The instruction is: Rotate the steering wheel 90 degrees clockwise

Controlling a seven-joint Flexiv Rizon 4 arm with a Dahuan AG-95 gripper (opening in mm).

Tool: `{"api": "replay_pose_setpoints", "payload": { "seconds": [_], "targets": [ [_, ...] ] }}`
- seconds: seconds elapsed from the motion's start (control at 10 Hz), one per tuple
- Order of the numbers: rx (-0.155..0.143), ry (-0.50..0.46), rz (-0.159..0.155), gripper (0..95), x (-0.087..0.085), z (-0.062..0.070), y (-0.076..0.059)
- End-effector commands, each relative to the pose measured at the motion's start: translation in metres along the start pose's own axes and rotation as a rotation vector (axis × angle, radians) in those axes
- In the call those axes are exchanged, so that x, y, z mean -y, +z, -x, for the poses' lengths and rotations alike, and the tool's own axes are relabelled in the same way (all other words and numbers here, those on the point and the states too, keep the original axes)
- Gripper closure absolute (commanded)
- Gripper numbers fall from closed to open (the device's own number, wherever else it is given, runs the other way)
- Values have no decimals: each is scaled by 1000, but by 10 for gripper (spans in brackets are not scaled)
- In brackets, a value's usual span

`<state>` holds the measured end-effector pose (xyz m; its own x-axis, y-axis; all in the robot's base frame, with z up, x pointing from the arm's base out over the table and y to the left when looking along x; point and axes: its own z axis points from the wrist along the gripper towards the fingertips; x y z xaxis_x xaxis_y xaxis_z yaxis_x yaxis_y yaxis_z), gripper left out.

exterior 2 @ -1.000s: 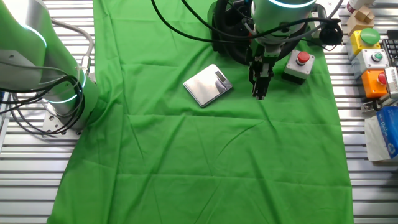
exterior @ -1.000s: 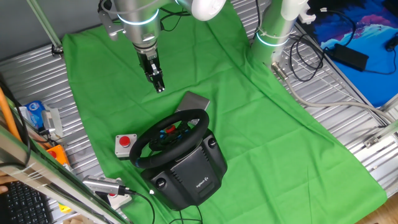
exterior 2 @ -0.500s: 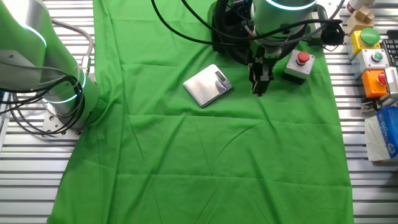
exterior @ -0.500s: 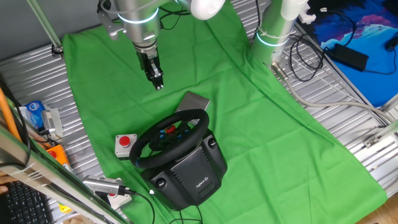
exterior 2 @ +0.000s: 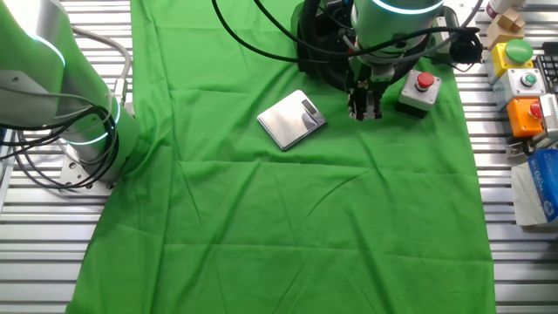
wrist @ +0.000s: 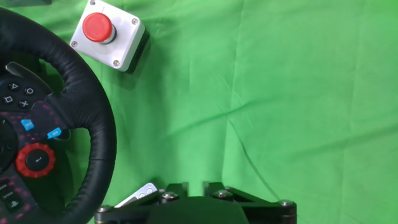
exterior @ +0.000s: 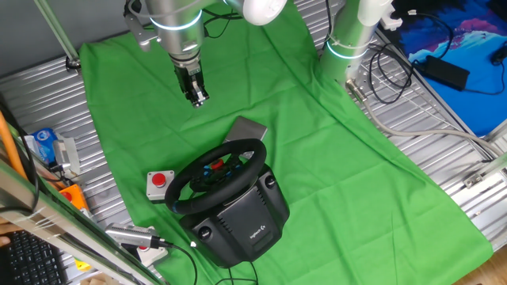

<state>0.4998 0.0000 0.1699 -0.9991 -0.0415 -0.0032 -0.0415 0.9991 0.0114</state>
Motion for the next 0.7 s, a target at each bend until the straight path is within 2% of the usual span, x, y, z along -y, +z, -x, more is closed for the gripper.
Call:
{"api": "replay_pose_setpoints", "payload": {
  "seconds": [0.1,0.7],
  "targets": [
    [-1,0,0,950,0,0,0],
    [-1,-2,0,950,0,0,0]
  ]
}}
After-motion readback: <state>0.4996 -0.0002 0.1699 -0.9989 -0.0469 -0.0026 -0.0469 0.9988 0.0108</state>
